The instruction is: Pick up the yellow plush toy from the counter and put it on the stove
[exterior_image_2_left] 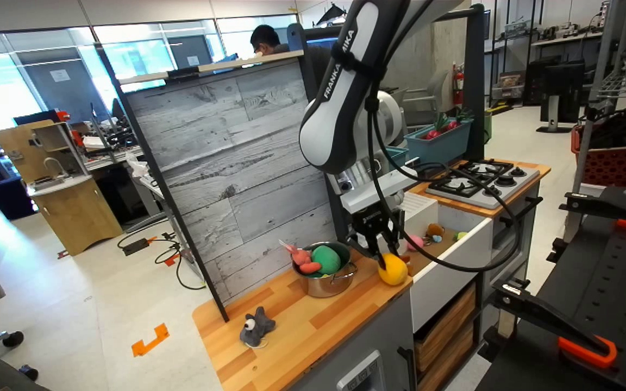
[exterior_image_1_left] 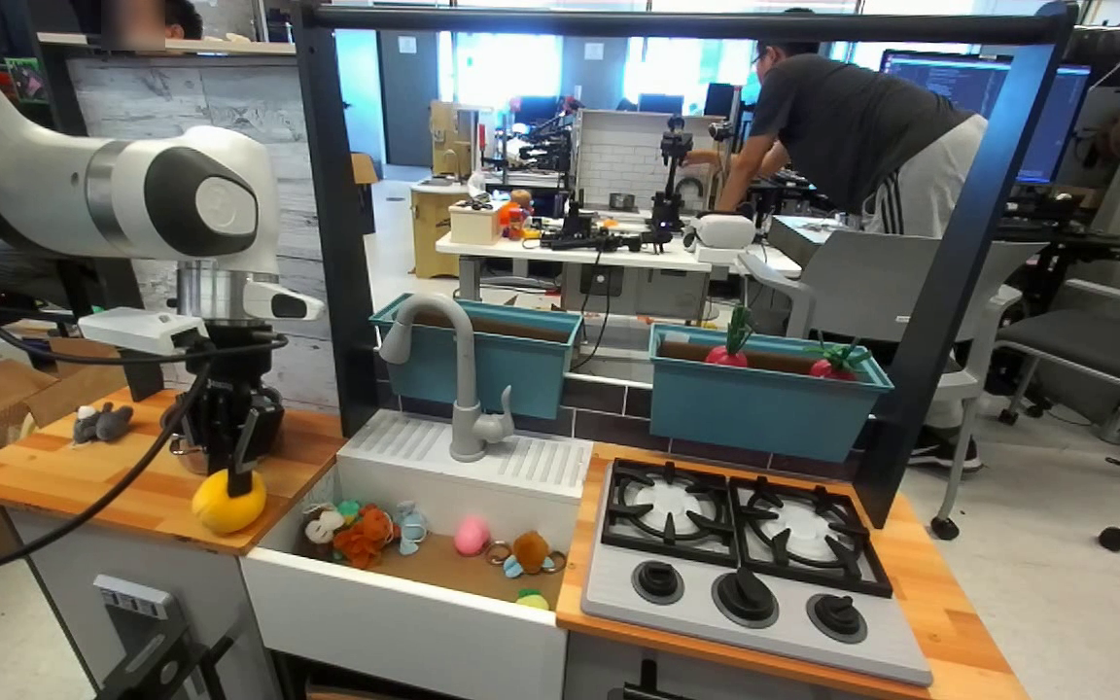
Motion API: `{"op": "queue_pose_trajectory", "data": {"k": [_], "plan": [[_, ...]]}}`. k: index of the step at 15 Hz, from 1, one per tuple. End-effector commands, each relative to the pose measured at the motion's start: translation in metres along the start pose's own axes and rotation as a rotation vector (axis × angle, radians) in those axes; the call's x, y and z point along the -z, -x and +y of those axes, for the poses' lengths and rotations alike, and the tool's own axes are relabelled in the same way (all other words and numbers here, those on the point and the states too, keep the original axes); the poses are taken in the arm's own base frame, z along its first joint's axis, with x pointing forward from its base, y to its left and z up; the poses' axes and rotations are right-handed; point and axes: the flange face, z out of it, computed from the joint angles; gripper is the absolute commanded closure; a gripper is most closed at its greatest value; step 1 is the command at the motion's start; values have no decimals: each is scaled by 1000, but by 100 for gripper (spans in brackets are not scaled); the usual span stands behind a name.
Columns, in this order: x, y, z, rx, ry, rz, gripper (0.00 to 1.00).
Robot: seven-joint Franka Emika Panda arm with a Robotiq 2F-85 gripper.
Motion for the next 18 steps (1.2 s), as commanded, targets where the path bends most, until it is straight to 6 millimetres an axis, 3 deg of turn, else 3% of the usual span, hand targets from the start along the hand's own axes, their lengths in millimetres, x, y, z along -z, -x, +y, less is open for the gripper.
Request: {"op": "queue_pose_trajectory", "data": {"k": [1,5,10,13,18], "plan": [[1,-5,-3,-16,-5,-15,98],[12,4,7,-24,6,-23,99],[50,34,47,-56,9,39,96],[79,35,85,-132,-15,118,96],[126,10,173,-347,-97,316,96]]}}
